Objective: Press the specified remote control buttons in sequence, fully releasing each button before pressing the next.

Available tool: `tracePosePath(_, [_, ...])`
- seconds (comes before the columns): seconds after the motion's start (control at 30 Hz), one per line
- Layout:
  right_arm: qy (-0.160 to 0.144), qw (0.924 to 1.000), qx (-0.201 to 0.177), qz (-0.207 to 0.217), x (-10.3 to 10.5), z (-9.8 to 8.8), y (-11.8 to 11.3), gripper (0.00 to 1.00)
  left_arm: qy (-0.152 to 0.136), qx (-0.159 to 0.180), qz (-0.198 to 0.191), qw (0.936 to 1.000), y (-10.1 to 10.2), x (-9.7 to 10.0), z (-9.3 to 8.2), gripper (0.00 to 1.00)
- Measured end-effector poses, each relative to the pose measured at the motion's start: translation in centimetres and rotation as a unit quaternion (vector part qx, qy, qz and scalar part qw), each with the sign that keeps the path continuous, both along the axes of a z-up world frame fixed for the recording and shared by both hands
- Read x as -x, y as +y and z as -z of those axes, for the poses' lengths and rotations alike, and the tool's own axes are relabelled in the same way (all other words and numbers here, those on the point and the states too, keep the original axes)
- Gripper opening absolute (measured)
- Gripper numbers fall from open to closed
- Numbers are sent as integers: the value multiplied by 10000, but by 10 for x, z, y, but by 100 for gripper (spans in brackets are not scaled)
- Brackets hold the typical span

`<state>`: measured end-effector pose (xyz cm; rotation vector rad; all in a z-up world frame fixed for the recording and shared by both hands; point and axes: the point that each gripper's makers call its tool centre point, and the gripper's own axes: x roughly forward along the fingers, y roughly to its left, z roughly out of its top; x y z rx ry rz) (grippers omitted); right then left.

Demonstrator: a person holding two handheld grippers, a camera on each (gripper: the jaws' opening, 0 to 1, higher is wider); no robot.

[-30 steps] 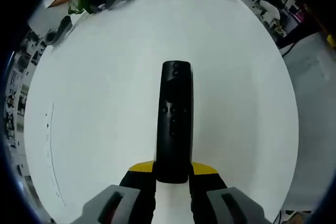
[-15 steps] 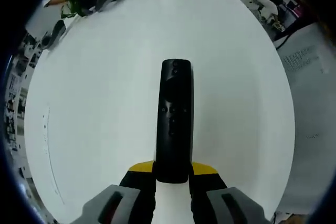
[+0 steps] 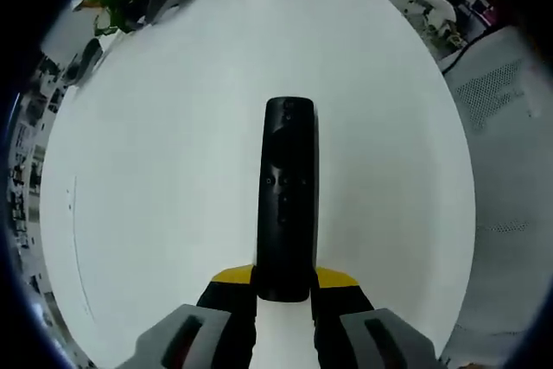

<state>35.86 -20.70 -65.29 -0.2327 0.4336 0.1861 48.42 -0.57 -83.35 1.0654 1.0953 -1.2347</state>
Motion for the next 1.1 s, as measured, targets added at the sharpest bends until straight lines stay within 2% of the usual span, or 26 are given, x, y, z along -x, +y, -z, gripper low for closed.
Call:
tracePosePath(0.23, [-37,10000,-31,-75,0,-2,3,71,23,241,-94,9997,0,16,-1,23])
tracePosePath(0.47, [37,9999,-79,-141,1,1,6,67,11,201,-55,9998,-1,30,1,23])
tracePosePath(0.63, [257,9992,-72,-305,4,7,11,57,2,201,-55,9998,-1,39,1,23])
tracePosePath(0.7, [210,9990,-123,-372,4,5,14,57,-1,193,-64,9998,-1,42,1,23])
tracePosePath(0.73, [155,9991,-140,-362,3,2,14,59,-7,188,-65,9998,-1,44,1,23])
tracePosePath(0.8, [29,9989,-271,-380,3,-3,15,63,-7,158,-78,9998,-2,47,1,23])
tracePosePath(0.87, [137,9974,-545,-442,4,-3,18,59,-6,135,-73,9999,-2,49,1,23])
tracePosePath(0.97, [80,9957,-777,-491,3,-8,19,58,5,102,-36,9999,-2,55,1,23])
tracePosePath(1.1, [86,9899,-1342,-444,-2,-17,19,53,-1,112,-43,9999,-1,62,1,23])
